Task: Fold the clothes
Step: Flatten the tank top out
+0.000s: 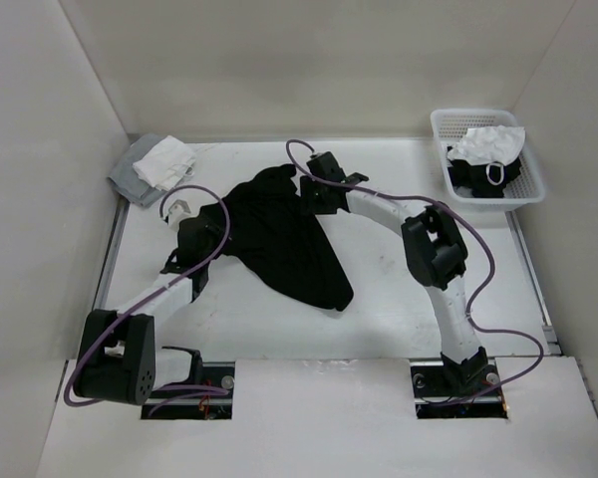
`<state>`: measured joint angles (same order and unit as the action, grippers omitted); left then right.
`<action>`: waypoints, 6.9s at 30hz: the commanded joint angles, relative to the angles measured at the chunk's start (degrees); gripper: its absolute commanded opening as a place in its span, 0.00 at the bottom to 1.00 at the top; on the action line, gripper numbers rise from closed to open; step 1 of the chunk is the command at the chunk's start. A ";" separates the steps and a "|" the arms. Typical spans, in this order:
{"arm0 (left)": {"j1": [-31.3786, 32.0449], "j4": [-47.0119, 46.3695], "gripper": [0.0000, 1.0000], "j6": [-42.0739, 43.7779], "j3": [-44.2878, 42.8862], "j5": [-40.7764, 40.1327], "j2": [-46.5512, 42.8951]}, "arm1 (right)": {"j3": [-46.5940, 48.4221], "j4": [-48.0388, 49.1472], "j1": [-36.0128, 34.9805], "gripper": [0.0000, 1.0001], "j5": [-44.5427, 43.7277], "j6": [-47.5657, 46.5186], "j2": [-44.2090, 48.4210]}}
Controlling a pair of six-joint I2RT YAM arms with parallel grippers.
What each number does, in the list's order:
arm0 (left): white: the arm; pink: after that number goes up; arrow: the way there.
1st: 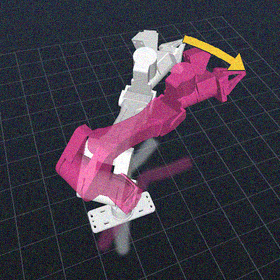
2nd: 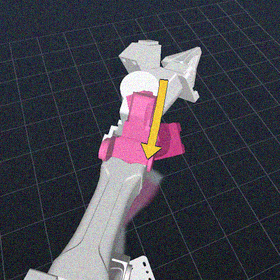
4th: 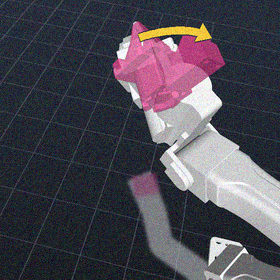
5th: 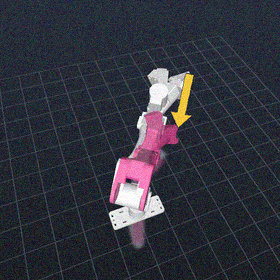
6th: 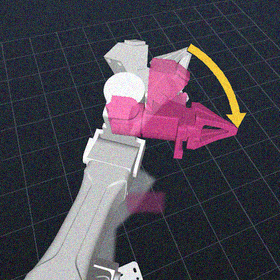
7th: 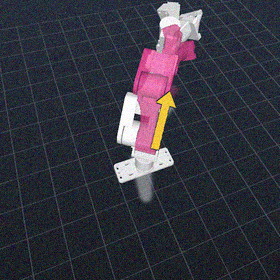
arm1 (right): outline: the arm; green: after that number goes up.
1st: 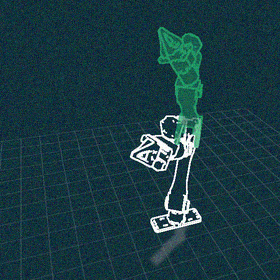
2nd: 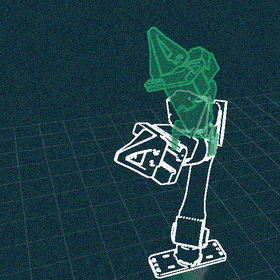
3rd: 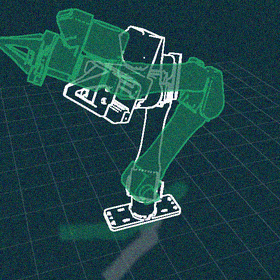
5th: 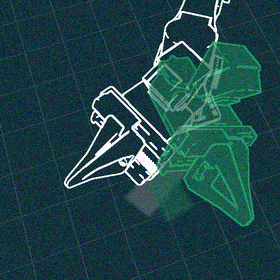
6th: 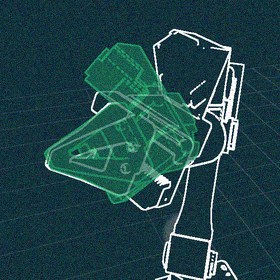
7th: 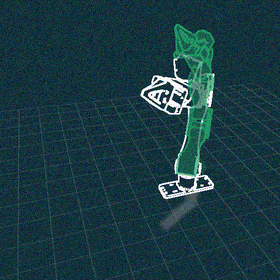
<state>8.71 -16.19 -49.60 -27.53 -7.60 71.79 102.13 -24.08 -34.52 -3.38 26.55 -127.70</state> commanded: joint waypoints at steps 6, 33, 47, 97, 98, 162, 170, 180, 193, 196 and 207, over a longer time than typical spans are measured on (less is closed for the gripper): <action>-2.35 2.22 0.53 -2.25 5.73 -10.05 -7.28 | 5.79 -5.19 1.34 0.58 -0.49 -0.62 -2.19; -6.13 -12.03 0.01 -5.33 -12.38 -0.14 15.86 | 2.77 2.34 1.52 0.02 4.79 -0.35 1.19; 1.43 16.48 0.00 1.43 -11.57 -1.72 -43.26 | -41.56 9.86 -10.68 0.03 -8.65 2.10 64.98; 3.20 2.99 0.40 0.74 5.29 -11.49 -1.73 | -22.06 19.15 17.17 0.47 8.91 8.61 10.81; 2.59 3.70 0.42 0.65 5.64 -10.17 -2.18 | -21.54 18.98 17.25 0.47 9.00 8.87 10.20; -5.15 1.94 0.01 -4.89 5.03 3.03 -19.13 | -56.83 13.71 -2.76 0.05 5.39 11.93 53.39; -4.98 4.14 0.01 -4.27 4.24 1.53 -23.01 | -69.25 8.08 -12.02 0.16 9.88 20.83 74.71; -4.71 3.79 0.02 -3.66 4.41 1.36 -21.08 | -65.57 15.72 1.34 0.61 0.48 15.12 53.89; -1.29 3.44 0.02 -3.48 6.35 0.48 -20.46 | -37.49 19.51 11.78 0.04 -0.40 13.09 24.71; -0.41 3.35 0.02 -3.31 7.05 0.13 -20.37 | -27.97 19.07 15.23 0.27 -1.80 13.62 20.92; 2.40 3.09 0.02 -2.25 10.74 -0.40 -22.04 | -65.36 22.77 4.80 0.26 -4.44 17.83 50.95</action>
<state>9.72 -10.70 -53.15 -17.61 -7.51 51.42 43.11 -1.13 -24.86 -6.50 41.34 -81.56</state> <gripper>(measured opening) 0.029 0.287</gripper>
